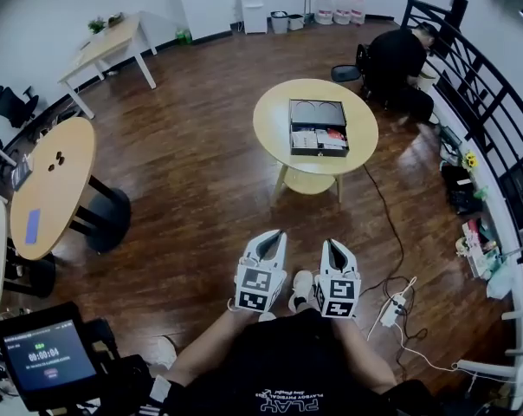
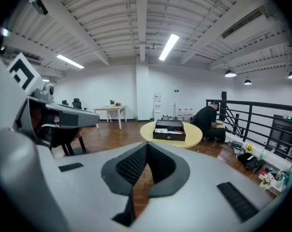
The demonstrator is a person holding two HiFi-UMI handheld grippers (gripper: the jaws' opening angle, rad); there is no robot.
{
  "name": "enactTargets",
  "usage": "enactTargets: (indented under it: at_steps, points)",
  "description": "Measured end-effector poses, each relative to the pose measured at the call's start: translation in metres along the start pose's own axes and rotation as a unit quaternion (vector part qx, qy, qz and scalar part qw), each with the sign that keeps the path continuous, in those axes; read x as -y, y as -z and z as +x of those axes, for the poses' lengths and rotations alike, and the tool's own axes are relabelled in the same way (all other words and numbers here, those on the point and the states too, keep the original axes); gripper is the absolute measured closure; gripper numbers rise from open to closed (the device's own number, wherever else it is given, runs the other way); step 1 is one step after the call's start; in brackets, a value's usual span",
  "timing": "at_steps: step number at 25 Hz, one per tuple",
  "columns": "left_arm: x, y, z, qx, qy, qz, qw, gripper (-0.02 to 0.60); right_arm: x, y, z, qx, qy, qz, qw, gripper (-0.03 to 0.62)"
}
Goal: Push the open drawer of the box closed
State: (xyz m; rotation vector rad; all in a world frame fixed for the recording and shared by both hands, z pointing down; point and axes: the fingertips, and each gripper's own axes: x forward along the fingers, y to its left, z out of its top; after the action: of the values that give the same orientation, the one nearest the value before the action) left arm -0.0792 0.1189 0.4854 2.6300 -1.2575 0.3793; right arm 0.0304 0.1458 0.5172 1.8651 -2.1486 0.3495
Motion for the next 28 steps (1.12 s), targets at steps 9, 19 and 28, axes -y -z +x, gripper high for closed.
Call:
enactTargets:
  at_steps: [9, 19, 28]
  points:
    - [-0.018, -0.036, 0.052, 0.006, -0.018, -0.016, 0.9997, 0.584, 0.02, -0.036, 0.059, 0.012, -0.036, -0.006, 0.999, 0.589]
    - [-0.013, -0.047, 0.129, -0.024, -0.031, 0.002, 0.9992, 0.584, 0.066, -0.041, 0.114, -0.001, -0.061, 0.008, 0.998, 0.589]
    - [-0.01, -0.049, 0.181, -0.036, -0.043, -0.009, 0.9984, 0.584, 0.094, -0.054, 0.159, 0.005, -0.086, 0.0, 0.996, 0.589]
